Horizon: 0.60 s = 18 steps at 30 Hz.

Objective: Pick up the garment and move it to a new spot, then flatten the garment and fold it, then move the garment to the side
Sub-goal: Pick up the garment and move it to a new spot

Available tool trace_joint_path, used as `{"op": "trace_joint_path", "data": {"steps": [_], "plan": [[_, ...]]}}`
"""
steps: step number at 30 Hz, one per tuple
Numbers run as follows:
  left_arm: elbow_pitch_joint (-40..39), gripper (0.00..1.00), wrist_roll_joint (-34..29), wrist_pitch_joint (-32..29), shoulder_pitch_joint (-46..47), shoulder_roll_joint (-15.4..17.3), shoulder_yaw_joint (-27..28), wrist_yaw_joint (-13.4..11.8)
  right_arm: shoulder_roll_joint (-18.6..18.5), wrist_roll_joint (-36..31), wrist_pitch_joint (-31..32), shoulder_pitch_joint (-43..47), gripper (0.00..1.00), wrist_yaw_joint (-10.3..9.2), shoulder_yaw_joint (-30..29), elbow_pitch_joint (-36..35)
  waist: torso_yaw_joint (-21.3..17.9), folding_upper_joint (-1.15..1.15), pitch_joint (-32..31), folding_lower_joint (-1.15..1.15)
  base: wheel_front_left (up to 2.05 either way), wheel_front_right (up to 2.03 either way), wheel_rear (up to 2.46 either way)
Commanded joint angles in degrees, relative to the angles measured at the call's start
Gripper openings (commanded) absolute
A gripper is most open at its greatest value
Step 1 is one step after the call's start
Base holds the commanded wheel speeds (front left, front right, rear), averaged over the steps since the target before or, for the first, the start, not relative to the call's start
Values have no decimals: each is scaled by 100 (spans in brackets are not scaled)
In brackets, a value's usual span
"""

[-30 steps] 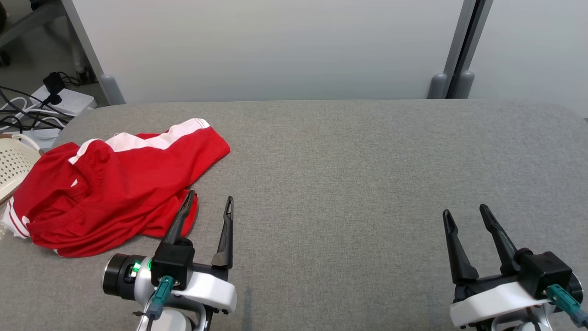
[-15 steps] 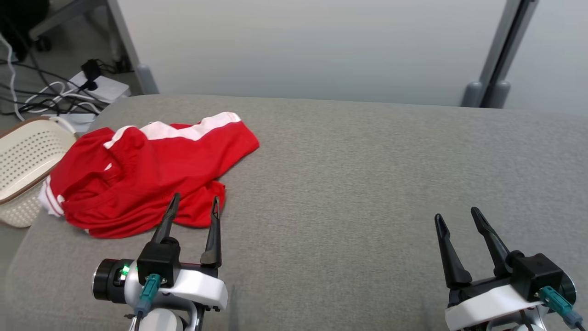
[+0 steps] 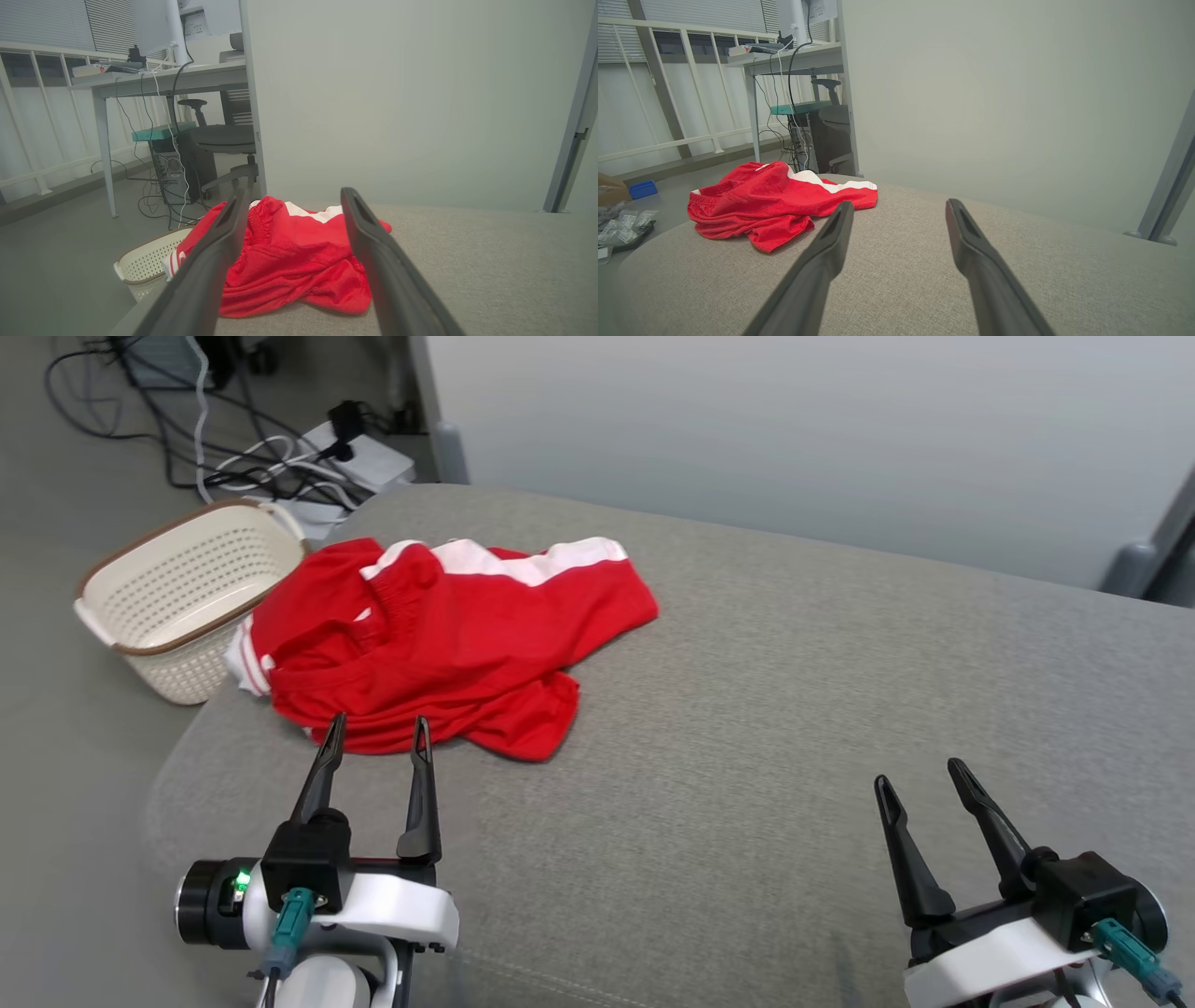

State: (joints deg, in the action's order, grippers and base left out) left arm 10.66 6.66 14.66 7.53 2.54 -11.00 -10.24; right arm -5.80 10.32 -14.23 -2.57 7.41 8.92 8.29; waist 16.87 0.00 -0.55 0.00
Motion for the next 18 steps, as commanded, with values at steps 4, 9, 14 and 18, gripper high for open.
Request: {"op": "trace_joint_path", "data": {"steps": [4,9,14,18], "plan": [[-247,100,220,34,260,34,147,-188,-108,39,-77,-58,100,8,73,-190,460,0,100,0,0,0,0],[-250,100,292,34,209,34,157,-227,-132,55,-77,-36,100,8,36,-180,603,0,124,0,0,0,0],[-231,100,295,34,174,34,169,-247,-179,26,-77,-38,100,8,55,-160,665,0,154,0,0,0,0],[-172,100,483,34,176,34,192,-268,-196,-5,-77,-91,100,8,117,-141,605,0,197,0,0,0,0]]}}
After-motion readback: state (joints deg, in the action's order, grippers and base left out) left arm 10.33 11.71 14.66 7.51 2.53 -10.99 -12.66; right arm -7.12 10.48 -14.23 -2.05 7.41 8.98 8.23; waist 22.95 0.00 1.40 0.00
